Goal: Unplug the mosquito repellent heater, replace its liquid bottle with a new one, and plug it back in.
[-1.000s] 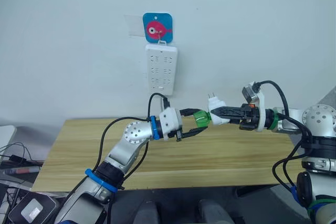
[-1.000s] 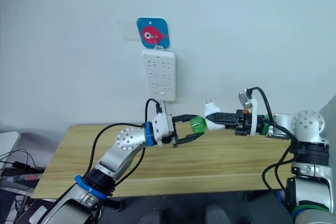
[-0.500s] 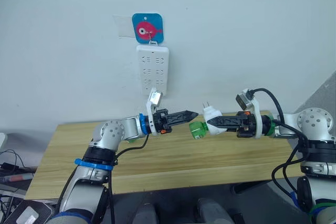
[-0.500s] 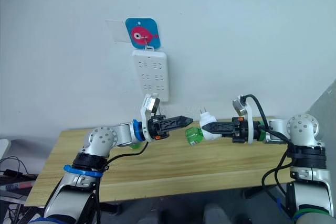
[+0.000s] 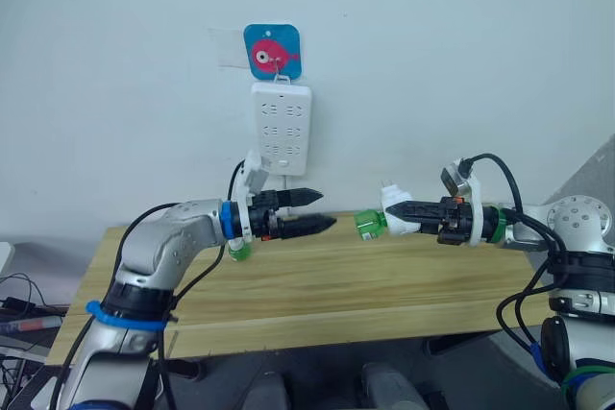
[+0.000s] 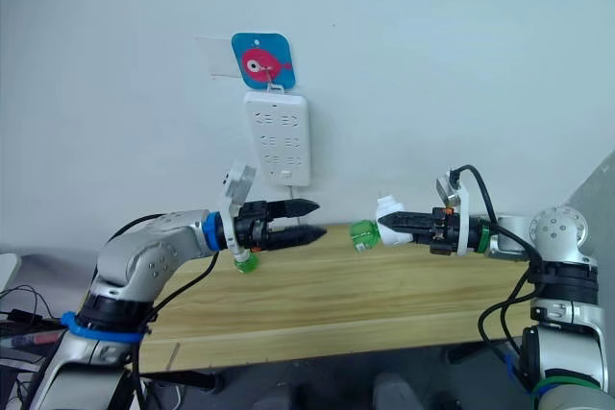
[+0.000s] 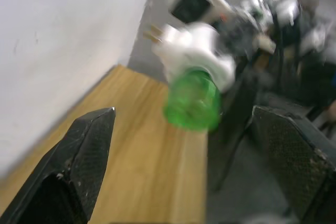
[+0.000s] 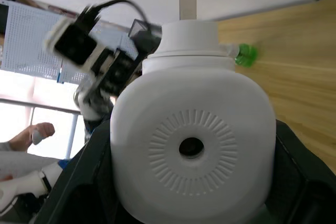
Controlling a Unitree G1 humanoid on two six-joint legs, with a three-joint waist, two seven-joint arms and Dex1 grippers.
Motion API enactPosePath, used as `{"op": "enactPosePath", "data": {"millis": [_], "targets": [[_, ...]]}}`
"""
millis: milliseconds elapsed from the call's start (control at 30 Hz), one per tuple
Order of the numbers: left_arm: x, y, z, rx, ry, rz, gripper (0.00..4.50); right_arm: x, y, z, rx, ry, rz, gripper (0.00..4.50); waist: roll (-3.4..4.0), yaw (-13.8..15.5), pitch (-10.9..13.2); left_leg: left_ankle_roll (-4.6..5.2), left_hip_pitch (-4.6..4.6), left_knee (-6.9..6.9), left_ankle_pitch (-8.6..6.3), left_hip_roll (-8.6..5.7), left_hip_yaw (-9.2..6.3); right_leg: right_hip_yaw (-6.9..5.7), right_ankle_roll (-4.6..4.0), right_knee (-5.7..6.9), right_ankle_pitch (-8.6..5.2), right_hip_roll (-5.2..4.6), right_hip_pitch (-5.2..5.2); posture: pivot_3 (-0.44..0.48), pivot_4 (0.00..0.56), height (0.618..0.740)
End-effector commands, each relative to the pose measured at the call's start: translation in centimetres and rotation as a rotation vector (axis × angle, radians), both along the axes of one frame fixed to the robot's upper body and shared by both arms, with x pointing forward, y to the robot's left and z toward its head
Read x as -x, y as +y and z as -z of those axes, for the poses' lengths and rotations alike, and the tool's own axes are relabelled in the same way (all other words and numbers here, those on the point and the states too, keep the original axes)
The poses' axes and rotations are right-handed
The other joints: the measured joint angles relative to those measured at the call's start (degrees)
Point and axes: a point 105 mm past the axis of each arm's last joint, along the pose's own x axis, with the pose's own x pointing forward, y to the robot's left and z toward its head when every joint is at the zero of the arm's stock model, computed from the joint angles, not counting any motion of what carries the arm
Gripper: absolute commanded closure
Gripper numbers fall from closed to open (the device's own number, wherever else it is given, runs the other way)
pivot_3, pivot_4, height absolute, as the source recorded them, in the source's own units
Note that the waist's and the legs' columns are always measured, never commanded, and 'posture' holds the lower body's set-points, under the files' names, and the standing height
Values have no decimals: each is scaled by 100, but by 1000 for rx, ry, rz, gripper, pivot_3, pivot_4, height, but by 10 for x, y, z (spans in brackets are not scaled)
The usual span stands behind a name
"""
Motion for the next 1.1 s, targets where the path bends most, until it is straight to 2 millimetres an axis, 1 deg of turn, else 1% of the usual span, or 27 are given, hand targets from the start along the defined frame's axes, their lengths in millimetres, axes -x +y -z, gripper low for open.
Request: {"op": "enactPosePath", "data": {"millis": [33, 100, 200, 233, 300, 367, 433, 567, 633, 800, 933, 1100], "targets": [[10, -8, 0, -167, -579, 43, 36, -8, -3, -18, -36, -62, 25, 1506, 0, 40, 0, 0, 3, -1, 0, 0, 2, 1, -1, -1, 0, 0, 1, -46, 91, 740], [4, -10, -5, -175, -833, -35, 36, -10, -2, -19, -41, -62, 26, 1506, -1, 120, 0, 0, 6, -1, 0, 1, 3, 0, -4, 1, 0, -1, 2, -45, 89, 740], [10, -17, 0, -216, -1180, -30, 36, -10, 2, -22, -53, -66, 16, 1506, 0, 143, 0, 0, 7, 2, 0, 1, 4, 1, -4, 4, 1, -4, 3, -47, 88, 740], [11, -19, 0, -209, -1260, -39, 36, -10, 3, -23, -58, -67, 10, 1506, 0, 149, 0, 0, 7, 2, 0, 0, 5, 2, -4, 4, 1, -6, 4, -46, 89, 740], [10, -22, 2, -201, -1359, -72, 36, -9, 6, -27, -76, -69, -3, 1506, 0, 168, 0, 1, 3, 2, 0, -3, 6, 2, -3, 2, 1, -11, 5, -46, 87, 740], [7, -25, 8, -202, -1403, -86, 36, -7, 8, -29, -90, -74, -14, 1506, 0, 174, 0, 1, -2, 2, 0, -5, 6, 0, -2, 2, 2, -15, 0, -46, 87, 740], [2, -29, 7, -188, -1433, -125, 36, -6, 10, -30, -95, -79, -22, 1506, 0, 178, 0, 2, -4, 2, -1, -6, 2, -4, -1, 4, 2, -15, -1, -46, 86, 740], [-5, -36, -6, -149, -1532, -201, 36, -4, 12, -31, -103, -79, -36, 1506, 1, 179, -1, 2, -6, 4, -1, -6, 1, -6, 0, 8, 3, -15, -1, -44, 82, 740], [-5, -40, -7, -141, -1563, -198, 36, -3, 13, -31, -106, -78, -40, 1506, 1, 183, -1, 2, -6, 5, -1, -6, -1, -7, 1, 9, 3, -15, -1, -43, 80, 740], [-5, -47, -1, -135, -1572, -189, 36, -2, 15, -33, -112, -82, -49, 1506, 2, 167, -2, 2, -5, 4, -1, -6, -1, -9, 1, 10, 3, -15, -1, -47, 76, 740], [-7, -53, 0, -125, -1581, -190, 36, -1, 17, -34, -116, -81, -55, 1506, 2, 167, -2, 2, -6, 5, -1, -6, -2, -11, 1, 11, 3, -15, 0, -49, 78, 740], [-8, -55, -1, -116, -1592, -183, 36, 0, 18, -34, -117, -80, -60, 1506, 2, 155, -2, 2, -5, 4, -1, -7, -2, -11, 1, 12, 3, -15, 0, -54, 80, 740]]}}
